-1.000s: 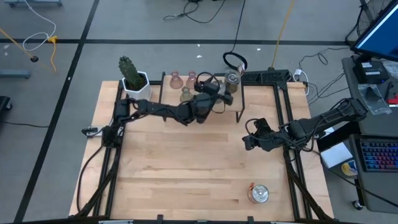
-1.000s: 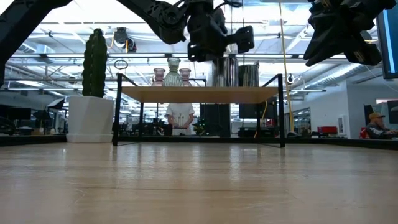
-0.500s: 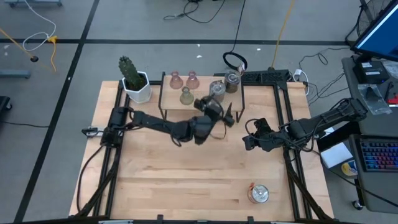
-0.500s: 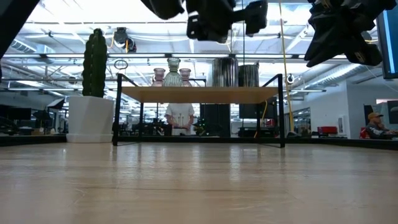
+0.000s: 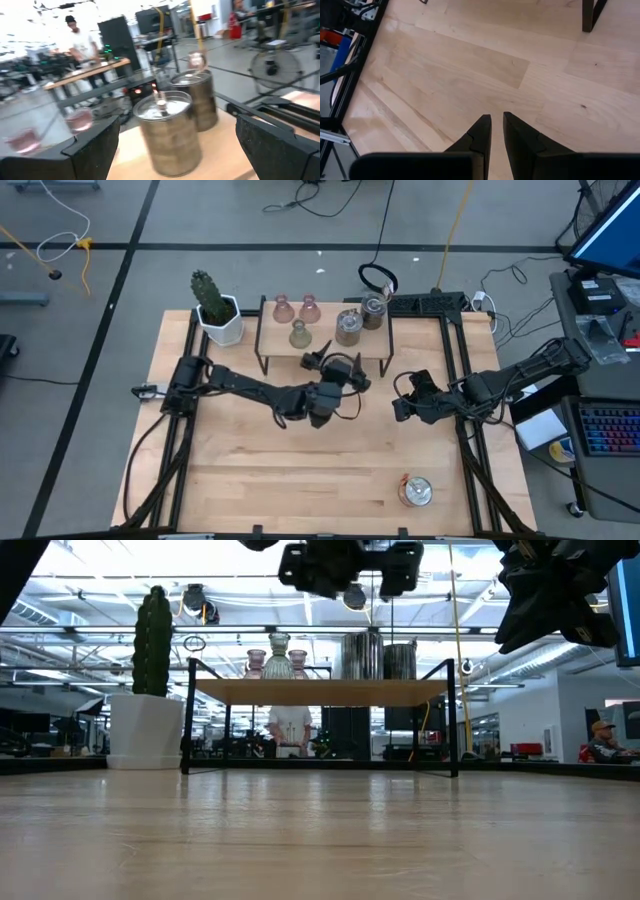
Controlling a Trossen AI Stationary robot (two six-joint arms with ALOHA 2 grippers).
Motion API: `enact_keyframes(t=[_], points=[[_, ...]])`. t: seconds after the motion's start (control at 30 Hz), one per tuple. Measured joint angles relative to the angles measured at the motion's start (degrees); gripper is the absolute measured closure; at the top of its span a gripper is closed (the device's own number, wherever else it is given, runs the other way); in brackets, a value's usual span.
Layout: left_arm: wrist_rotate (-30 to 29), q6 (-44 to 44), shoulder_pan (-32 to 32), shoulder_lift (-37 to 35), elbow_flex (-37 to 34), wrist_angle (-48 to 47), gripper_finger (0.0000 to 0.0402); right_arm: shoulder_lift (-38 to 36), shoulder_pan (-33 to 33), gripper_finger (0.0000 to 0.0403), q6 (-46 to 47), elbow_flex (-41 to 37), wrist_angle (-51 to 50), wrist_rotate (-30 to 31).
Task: Pick & Place candle stick holders
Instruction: Put the top silver scented candle on the shelf
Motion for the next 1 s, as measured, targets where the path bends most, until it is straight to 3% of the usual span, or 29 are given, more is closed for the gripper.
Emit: enact_keyframes(t=[0.27,0.5,0.8,1.0], points=[[-6.4,4.6,-1.3,0.0,0.0,1.8,0.0011,0.0,0.0,0.0358,0.0,0.0,0.0,0.0],[-5.3,6.6,-1.6,0.0,0.0,1.8,0.0011,0.0,0.0,0.0358,1.0,0.0,0.0,0.0],[-3.4,-5.7,-2.4,0.0,0.0,-1.3,0.0014,0.0,0.0,0.0358,1.1,0.0,0.0,0.0],[5.3,-19.2,-1.0,0.1,0.0,-8.8,0.0080,0.0,0.0,0.0358,0.5,0.0,0.1,0.0]])
